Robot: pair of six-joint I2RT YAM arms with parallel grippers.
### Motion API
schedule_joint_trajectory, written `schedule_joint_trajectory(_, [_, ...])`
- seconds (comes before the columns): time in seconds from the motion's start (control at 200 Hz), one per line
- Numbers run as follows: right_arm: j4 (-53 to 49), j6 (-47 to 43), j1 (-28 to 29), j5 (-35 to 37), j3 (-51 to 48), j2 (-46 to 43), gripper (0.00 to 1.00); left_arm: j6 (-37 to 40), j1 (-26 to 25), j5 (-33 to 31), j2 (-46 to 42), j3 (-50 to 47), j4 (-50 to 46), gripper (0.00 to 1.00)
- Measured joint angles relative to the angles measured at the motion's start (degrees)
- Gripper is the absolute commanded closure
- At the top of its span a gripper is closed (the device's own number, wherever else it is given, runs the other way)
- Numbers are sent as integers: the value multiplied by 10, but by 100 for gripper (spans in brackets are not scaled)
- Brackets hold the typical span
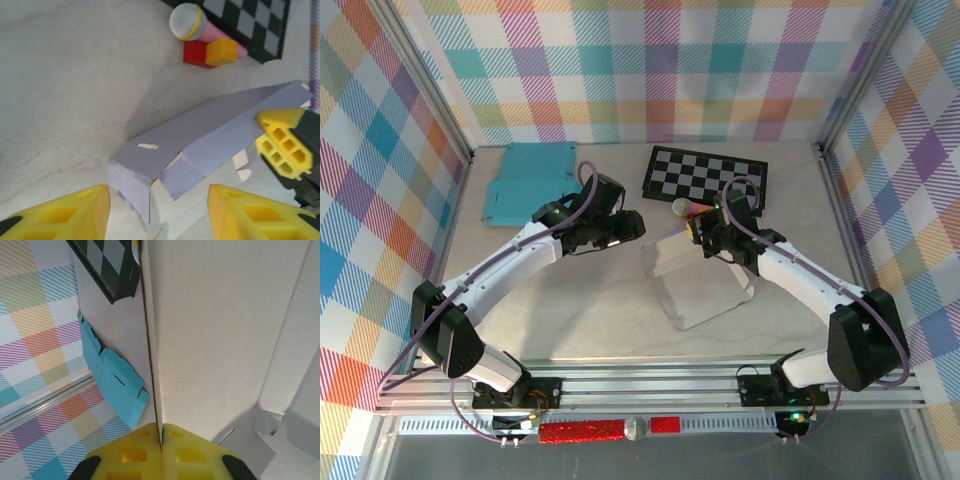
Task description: Fold the paper box
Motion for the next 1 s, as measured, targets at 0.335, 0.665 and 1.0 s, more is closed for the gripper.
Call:
schedule_joint_trajectory(0.335, [106,-11,-2,-15,-58,-1,100,51,1,-7,-1,-96,20,73])
schedule_joint_trajectory(0.665, [214,-45,-15,-53,-111,-2,100,138,3,-15,-5,-189,90,77])
schedule_joint_trajectory(1.0, [278,-52,-19,-71,-148,-2,100,228,3,21,-61,-303,244,69])
